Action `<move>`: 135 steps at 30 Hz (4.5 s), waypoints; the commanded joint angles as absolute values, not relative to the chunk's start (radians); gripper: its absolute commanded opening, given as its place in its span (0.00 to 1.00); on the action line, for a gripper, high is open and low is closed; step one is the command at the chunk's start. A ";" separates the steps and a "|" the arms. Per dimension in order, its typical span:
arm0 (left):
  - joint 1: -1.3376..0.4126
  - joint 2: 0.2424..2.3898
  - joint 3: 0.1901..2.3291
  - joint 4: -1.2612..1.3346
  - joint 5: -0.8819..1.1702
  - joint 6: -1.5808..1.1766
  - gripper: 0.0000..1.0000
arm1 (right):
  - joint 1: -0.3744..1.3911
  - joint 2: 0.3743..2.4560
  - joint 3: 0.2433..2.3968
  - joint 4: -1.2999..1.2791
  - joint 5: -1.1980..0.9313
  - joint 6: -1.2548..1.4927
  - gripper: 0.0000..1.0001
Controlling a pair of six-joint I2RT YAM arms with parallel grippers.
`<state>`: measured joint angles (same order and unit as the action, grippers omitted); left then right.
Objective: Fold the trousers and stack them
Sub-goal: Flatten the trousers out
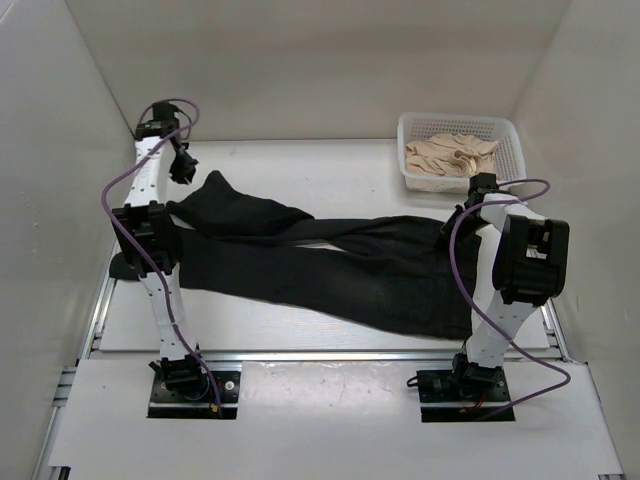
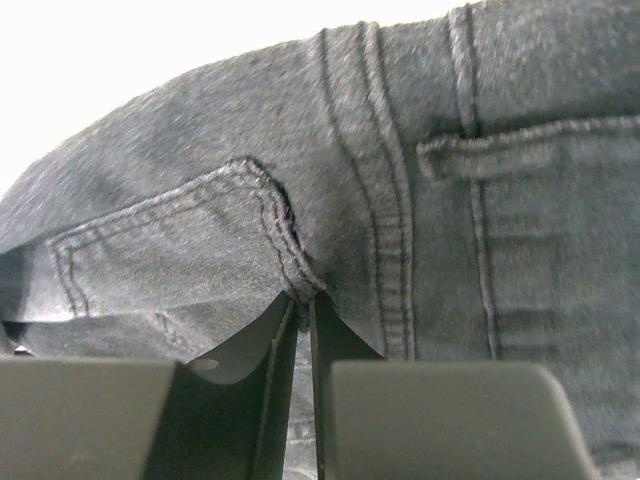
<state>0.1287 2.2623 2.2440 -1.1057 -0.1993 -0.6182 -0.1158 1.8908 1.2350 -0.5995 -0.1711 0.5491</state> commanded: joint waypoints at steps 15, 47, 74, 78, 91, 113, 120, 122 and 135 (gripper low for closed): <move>0.035 1.888 1.597 -0.988 -0.006 -0.541 0.82 | -0.075 1.684 1.216 -0.588 -0.124 0.517 0.48; 0.092 2.073 1.953 -0.986 -0.196 -0.543 0.76 | -0.075 1.646 1.203 -0.626 -0.115 0.508 0.48; 0.206 2.298 1.945 -0.968 -0.020 -0.514 0.67 | -0.075 1.626 1.193 -0.635 -0.178 0.489 0.44; 0.196 2.322 1.997 -0.977 -0.040 -0.532 0.28 | -0.075 1.635 1.203 -0.635 -0.178 0.489 0.44; 0.187 2.007 2.002 -1.028 -0.176 -0.541 0.10 | -0.075 1.635 1.193 -0.635 -0.178 0.489 0.44; 0.109 2.399 2.765 -1.176 -0.069 -0.554 0.65 | -0.075 1.631 1.175 -0.627 -0.147 0.489 0.44; 0.135 2.182 2.405 -1.035 -0.113 -0.568 0.95 | -0.075 1.597 1.103 -0.627 -0.109 0.471 0.44; 0.135 2.134 2.396 -1.070 -0.139 -0.543 0.95 | -0.066 1.551 1.079 -0.604 -0.109 0.471 0.45; 0.126 1.662 1.713 -1.065 -0.195 -0.503 0.11 | -0.066 1.018 0.867 -0.722 -0.101 0.534 0.48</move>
